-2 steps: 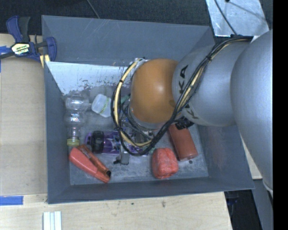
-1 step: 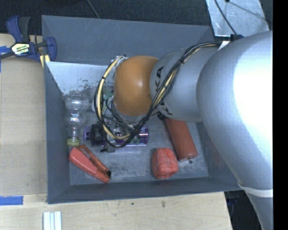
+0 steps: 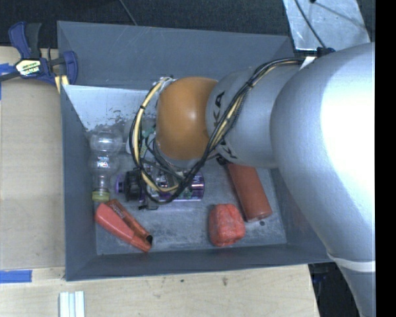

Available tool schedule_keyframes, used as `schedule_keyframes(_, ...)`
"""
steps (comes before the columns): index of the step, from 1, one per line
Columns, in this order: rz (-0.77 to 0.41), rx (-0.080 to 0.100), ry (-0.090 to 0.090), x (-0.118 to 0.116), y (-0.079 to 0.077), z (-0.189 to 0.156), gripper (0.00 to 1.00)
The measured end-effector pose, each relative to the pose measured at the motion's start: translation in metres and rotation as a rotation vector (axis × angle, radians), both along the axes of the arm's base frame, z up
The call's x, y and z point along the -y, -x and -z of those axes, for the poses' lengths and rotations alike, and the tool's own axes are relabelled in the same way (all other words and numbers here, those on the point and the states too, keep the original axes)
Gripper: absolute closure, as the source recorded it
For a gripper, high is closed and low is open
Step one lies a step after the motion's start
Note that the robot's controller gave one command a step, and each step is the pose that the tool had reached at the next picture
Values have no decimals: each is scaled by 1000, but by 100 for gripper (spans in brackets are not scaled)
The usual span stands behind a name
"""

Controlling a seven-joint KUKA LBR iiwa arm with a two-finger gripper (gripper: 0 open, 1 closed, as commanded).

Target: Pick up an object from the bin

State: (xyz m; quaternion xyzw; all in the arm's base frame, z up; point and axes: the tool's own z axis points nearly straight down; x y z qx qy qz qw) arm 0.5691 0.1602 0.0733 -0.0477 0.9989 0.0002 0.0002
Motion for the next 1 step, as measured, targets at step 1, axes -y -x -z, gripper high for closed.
schedule_keyframes(1,-47,5,-1,12,17,-170,100)
